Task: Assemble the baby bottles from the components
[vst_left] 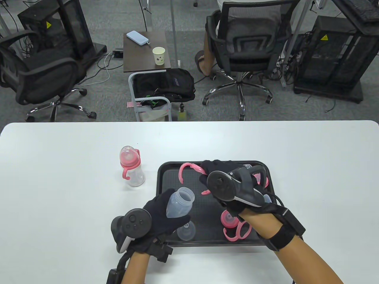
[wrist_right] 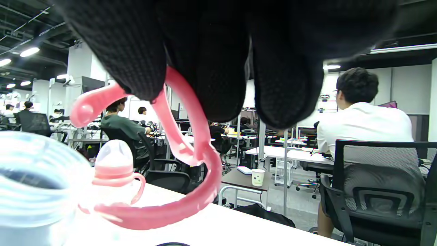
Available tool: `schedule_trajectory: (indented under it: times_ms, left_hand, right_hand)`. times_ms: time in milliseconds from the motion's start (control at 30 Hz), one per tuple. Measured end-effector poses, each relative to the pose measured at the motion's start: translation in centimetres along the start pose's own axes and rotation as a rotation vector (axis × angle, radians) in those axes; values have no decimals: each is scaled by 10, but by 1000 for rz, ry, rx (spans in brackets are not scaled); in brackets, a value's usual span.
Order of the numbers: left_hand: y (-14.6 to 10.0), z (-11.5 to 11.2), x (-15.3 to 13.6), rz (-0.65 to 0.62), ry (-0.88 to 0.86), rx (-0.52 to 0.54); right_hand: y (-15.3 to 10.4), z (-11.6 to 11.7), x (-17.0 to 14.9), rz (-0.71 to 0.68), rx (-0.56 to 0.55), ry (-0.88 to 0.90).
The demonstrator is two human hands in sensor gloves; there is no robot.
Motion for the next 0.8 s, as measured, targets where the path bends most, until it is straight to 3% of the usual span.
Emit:
schedule_trajectory:
  times_ms: [533,800]
  left_hand:
    - [2,-1,-5,27,-62,-51]
    - [3,-2,-6,38,-135,-78]
  right_hand:
    - [-15,22,32,-148,73,0]
    - [-26,20,36,-176,22,-10]
Point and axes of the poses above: the tracker on the back of each hand, its own x axis roughly to the thumb side, its own y axis roughly from the wrist to the fingertips, z = x × y, the point moved 2 cm from there along y, roughly from the wrist to the fingertips, and after that the axes turned 1 degree about -y, right-handed, at the moved point
